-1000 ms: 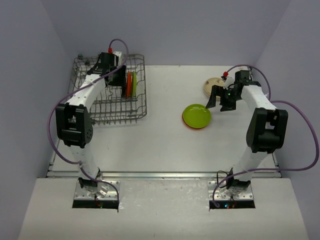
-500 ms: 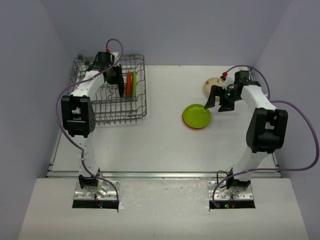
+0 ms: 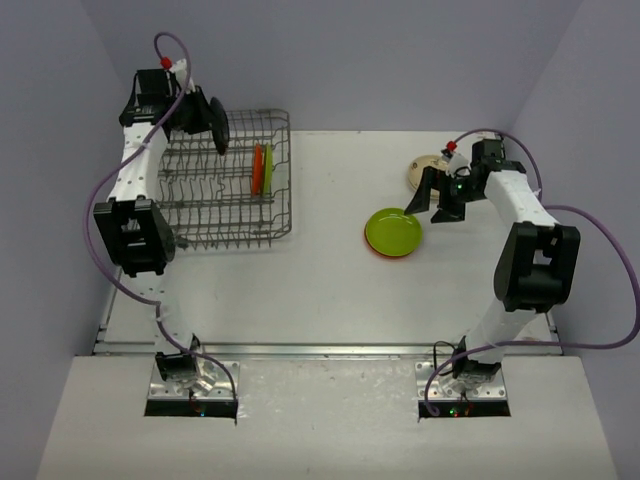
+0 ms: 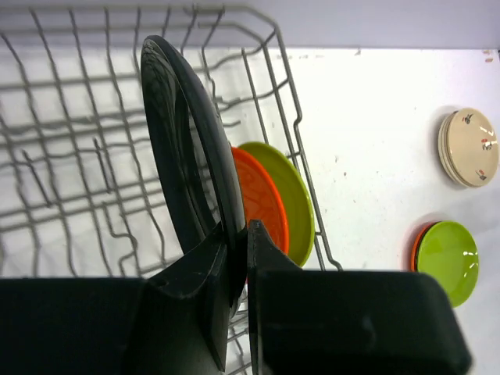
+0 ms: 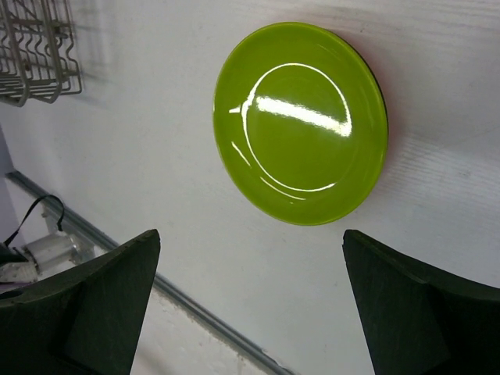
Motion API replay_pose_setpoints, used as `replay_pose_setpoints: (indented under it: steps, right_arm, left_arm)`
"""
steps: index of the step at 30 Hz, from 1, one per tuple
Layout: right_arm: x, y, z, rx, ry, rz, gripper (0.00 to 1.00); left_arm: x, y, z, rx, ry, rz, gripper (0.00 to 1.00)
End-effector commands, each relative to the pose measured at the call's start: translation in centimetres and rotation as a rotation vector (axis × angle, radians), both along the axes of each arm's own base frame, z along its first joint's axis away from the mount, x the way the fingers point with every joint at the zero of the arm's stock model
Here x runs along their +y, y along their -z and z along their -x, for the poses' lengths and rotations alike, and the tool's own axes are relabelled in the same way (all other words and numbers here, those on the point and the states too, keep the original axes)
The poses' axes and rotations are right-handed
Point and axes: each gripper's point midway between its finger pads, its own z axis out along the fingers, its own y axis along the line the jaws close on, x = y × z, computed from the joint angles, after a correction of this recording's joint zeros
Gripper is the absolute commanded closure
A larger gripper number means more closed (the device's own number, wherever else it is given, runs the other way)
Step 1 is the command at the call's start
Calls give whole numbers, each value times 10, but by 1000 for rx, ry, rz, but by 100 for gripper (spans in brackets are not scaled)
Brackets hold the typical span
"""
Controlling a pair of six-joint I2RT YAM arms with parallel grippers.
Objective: Unload the plates from the dish rack
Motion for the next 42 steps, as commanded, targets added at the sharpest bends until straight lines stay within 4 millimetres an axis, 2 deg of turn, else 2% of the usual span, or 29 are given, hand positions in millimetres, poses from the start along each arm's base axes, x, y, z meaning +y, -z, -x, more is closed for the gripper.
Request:
replay_pose_setpoints:
  steps: [1,2,4,5,6,7,8,10,11,12,13,15,16,17,19,20,21,22,25,27,31,36,39,42]
  right_arm:
    - [17,-52,-7,-103,-18,-112,1]
    - [21,-60,-7,-116,-23,-133,1]
    - [30,-74,-6,-132,-34,-203,1]
    - [33,-80,-5,-136,-36,-229,1]
    - [36,-85,-5,-147,-46,-248,1]
    - [40,-92,-4,-153,-50,-276,1]
    - [45,-95,0,-142,-56,-311,1]
    - [54,-101,7,-133,-70,-356,1]
    - [60,-98,12,-115,-79,-377,1]
    - [64,-99,17,-113,-90,-384,1]
    - [72,-96,22,-98,-109,-390,1]
    - [85,-91,33,-76,-144,-396,1]
    - [90,-90,37,-73,-158,-396,1]
    - [103,-87,46,-62,-197,-399,1]
    - [126,-79,63,-34,-267,-401,2]
    - [132,-76,68,-29,-288,-400,1]
    - [138,-72,73,-26,-308,-396,2]
    - [147,-66,81,-20,-340,-382,2]
    - [155,-60,86,-14,-368,-356,3]
    - [157,-58,86,-6,-374,-354,4]
    - [164,-55,86,15,-400,-354,8]
    - [183,-48,95,46,-473,-341,15]
    - [195,-42,103,62,-517,-327,27]
    - [199,-41,104,69,-531,-330,48]
  left_arm:
    - [-24,-109,31,-285,162,-99,100]
    - [-32,-110,39,-307,212,-148,100]
    - [-63,-116,65,-400,350,-352,100]
    - [-77,-94,77,-383,415,-410,100]
    - [-92,-106,87,-450,474,-498,100]
    - [-113,-72,104,-444,597,-624,100]
    - [-123,-57,126,-450,668,-698,100]
    - [-147,-48,167,-541,815,-911,100]
    - [-155,-35,184,-566,875,-992,100]
    - [-161,-32,191,-599,896,-1027,100]
    - [-169,-20,209,-627,957,-1073,100]
    - [-175,8,227,-626,1029,-1103,100]
    - [-184,20,246,-669,1099,-1145,100]
    - [-193,34,267,-725,1175,-1213,100]
    - [-206,34,290,-862,1223,-1324,100]
    - [-205,50,301,-883,1264,-1358,100]
    - [-212,37,305,-972,1248,-1387,100]
    - [-215,53,319,-1041,1301,-1433,100]
    - [-218,54,332,-1168,1287,-1479,100]
    - [-221,57,334,-1186,1284,-1483,100]
    - [-229,51,333,-1195,1257,-1470,100]
    - [-236,46,328,-1210,1242,-1482,100]
    - [-240,42,327,-1231,1231,-1482,100]
    - [-242,40,326,-1237,1218,-1485,100]
